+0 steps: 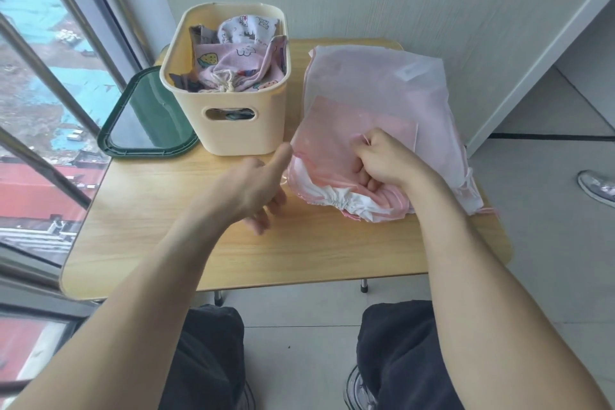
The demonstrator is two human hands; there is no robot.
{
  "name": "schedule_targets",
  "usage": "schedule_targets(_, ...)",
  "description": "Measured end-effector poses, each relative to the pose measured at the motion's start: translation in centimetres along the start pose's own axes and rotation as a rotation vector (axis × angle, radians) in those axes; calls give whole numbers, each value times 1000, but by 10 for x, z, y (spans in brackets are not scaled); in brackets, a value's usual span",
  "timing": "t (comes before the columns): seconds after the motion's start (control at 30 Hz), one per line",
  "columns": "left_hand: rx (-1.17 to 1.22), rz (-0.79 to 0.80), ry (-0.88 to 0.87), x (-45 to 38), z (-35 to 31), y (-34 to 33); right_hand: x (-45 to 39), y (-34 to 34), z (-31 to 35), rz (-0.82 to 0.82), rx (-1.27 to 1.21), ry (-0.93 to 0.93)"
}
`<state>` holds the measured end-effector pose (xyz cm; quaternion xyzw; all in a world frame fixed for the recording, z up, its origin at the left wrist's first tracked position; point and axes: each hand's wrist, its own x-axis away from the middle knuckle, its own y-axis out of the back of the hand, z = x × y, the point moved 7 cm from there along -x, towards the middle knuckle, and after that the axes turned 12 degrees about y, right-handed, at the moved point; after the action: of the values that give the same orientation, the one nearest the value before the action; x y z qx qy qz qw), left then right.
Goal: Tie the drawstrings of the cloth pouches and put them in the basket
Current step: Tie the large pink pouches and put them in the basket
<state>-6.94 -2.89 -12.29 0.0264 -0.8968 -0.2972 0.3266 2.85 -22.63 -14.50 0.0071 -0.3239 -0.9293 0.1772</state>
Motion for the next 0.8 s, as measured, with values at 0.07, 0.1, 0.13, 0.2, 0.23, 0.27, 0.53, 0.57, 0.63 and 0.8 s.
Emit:
schedule_targets(0.07,97,197,30,2,1,-16,-3,-1,1,12,18,3)
schedule_targets(0.1,156,216,8,4,-1,-18,-4,-2,2,21,31,4)
schedule_targets(0.13,207,205,-20,5,-4,-18,-4,-3,3,28,47,-2)
schedule_targets(0.2,220,110,-98,9,-9,-11,-3,-4,4,35,74,-11)
schedule_targets(0.23,187,64,-131,10,-11,-8,-3,-4,4,37,72,-14)
schedule_targets(0.27,150,35,-147,10,-10,-6,-3,-5,3,40,57,-13)
schedule_targets(0.53,-117,-372,-290,15,-14,11,0,-7,6,74,74,2)
schedule_targets(0.57,-86,-386,-319,15,-14,10,1,-7,6,71,76,1)
schedule_targets(0.63,-21,-505,-461,21,-21,14,-1,-7,5,71,130,20)
schedule_targets(0.8,51,-590,-938,53,-53,10,-1,-4,4,63,102,18)
